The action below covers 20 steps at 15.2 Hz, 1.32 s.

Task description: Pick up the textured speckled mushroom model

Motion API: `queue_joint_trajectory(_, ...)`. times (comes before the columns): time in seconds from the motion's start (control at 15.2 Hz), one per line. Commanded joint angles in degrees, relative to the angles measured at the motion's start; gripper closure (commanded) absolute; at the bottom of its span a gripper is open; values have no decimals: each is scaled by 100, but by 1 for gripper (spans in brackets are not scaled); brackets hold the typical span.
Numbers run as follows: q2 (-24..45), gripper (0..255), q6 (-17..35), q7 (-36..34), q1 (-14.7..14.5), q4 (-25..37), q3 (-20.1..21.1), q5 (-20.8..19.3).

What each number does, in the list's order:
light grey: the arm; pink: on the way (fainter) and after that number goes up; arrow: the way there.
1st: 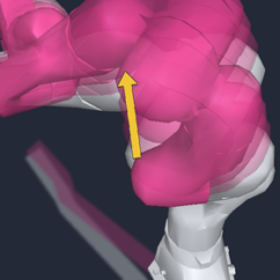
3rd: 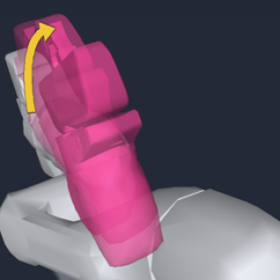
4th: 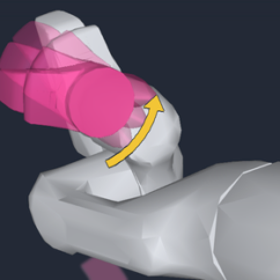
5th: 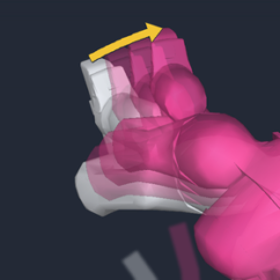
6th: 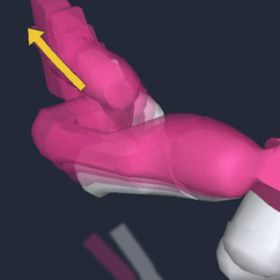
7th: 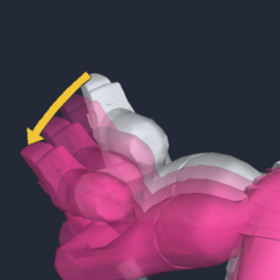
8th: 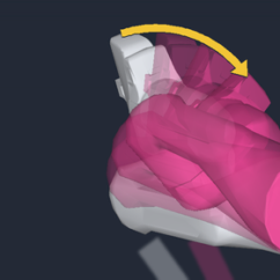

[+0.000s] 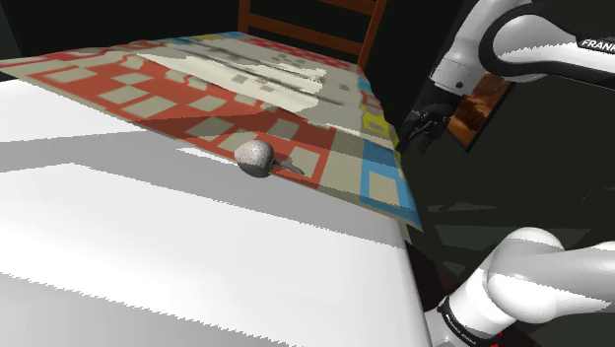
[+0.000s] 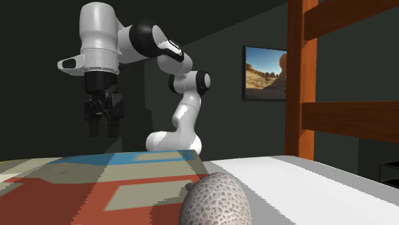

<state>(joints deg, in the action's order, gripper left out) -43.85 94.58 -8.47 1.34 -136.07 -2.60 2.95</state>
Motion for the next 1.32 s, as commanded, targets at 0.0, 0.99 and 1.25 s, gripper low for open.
queue_joint_trajectory(0.0, 0, 0, 0, 0, 0, 0, 0, 0)
queue_joint_trajectory(0.99, 2531, 0, -510, -1581, -596, 2562, 1761, 66)
queue_joint_trajectory(1.25, 3396, 0, -794, -2059, -752, 3505, 2197, -161)
